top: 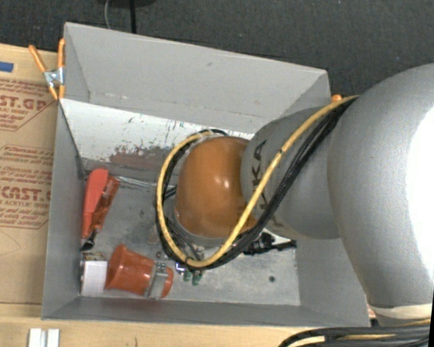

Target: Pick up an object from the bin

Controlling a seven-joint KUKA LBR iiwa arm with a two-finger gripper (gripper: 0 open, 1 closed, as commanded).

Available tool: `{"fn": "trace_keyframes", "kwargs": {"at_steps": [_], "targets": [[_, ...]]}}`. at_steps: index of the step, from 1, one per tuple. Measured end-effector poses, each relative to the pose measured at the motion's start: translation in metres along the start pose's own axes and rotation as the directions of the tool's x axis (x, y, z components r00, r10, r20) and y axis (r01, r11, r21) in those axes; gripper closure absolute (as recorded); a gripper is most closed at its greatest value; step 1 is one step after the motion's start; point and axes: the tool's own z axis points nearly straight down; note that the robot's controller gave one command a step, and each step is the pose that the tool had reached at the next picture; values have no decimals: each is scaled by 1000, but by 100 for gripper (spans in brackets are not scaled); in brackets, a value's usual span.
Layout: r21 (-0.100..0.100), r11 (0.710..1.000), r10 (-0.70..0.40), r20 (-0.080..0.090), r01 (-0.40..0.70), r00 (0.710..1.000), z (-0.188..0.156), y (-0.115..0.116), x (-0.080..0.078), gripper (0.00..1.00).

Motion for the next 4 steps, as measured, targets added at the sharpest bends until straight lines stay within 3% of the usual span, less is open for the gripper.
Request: {"fn": "trace_keyframes", "kwargs": {"at_steps": [1,2,4], "targets": [[0,997,80,-1,-80,997,48,10,2,0],[0,980,198,-1,-198,980,47,16,-2,100],[0,980,198,-2,-198,980,45,16,-1,100]]}}
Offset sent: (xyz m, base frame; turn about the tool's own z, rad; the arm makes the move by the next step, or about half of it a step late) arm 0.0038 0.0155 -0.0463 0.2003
